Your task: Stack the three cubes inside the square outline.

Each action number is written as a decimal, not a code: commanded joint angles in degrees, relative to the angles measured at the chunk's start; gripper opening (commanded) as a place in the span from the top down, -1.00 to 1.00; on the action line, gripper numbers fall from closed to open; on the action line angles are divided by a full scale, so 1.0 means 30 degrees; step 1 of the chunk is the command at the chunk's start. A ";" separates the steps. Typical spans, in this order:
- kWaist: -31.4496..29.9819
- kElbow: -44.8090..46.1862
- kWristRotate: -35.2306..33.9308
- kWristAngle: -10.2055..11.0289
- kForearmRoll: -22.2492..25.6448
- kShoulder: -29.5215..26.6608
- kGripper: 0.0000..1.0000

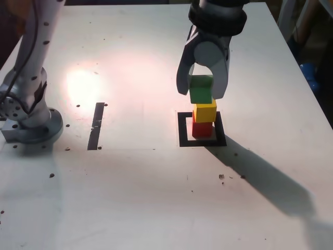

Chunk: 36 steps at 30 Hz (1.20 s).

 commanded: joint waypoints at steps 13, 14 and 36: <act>0.0138 -0.0623 0.0134 0.0626 0.0236 0.0594 0.39; 0.0152 -0.0593 0.0167 0.0649 0.0232 0.0597 0.37; 0.0224 0.0260 0.0649 0.0733 0.0206 -0.0147 -0.99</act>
